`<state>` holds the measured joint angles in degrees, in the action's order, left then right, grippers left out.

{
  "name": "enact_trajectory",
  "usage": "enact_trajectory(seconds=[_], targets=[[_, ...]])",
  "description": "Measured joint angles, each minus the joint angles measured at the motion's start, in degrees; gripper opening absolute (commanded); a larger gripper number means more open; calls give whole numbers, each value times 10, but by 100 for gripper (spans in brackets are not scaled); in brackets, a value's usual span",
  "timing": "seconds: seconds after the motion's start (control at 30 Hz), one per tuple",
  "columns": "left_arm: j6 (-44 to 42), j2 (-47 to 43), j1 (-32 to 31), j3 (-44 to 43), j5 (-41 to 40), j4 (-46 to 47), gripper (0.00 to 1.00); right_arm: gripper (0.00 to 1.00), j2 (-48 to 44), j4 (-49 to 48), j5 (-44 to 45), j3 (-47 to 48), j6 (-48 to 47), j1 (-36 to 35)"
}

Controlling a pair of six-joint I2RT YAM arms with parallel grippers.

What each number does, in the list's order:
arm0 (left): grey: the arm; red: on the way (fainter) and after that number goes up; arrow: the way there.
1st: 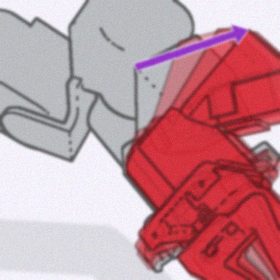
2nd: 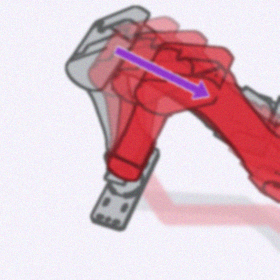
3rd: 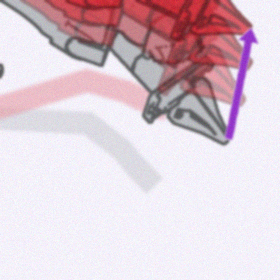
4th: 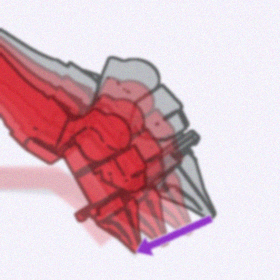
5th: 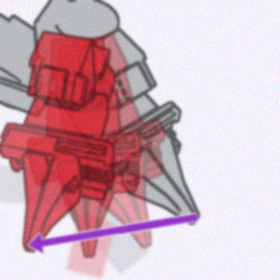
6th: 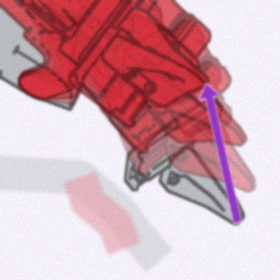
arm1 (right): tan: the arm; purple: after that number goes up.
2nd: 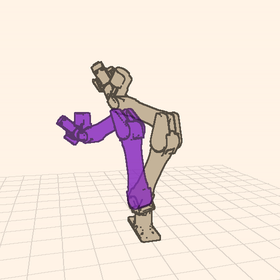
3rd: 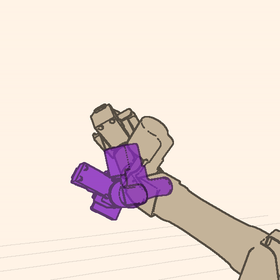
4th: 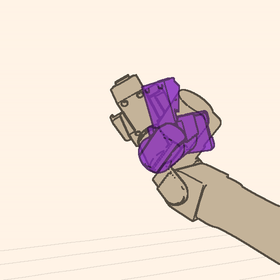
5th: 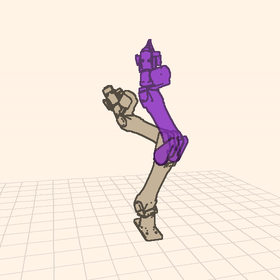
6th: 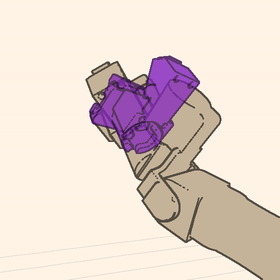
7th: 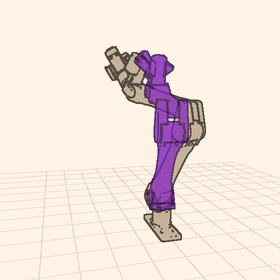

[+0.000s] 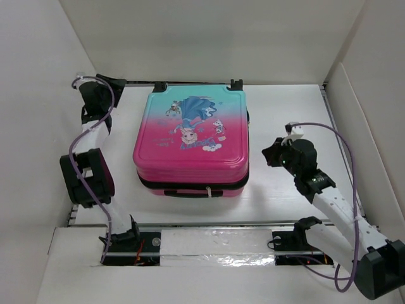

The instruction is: Pack the luggage

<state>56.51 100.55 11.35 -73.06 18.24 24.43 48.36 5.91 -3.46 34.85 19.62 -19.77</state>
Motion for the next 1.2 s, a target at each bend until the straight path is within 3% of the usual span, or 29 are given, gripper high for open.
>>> enact_trajectory(seconds=[0.03,0.07,0.17,0.27,0.57,0.83,1.13,1.2], targets=[[-17,-23,9,6,-26,-23,37,0,9,-13,0,-16,2,0],[-32,-49,15,23,-48,-36,16,5,13,-24,0,-33,5,2],[-68,-141,17,98,-97,-90,0,12,35,-52,6,-62,13,5],[-91,-213,13,179,-117,-137,0,17,82,-96,5,-60,19,14],[-64,-354,-24,440,-102,-187,0,18,286,-214,-14,12,34,30],[-47,-415,-103,473,-147,-188,0,19,474,-259,-90,156,30,65],[-29,-450,-235,516,-163,-148,0,28,649,-165,-212,406,-14,128],[-31,-457,-244,517,-159,-153,11,34,673,-152,-235,445,-18,134]])
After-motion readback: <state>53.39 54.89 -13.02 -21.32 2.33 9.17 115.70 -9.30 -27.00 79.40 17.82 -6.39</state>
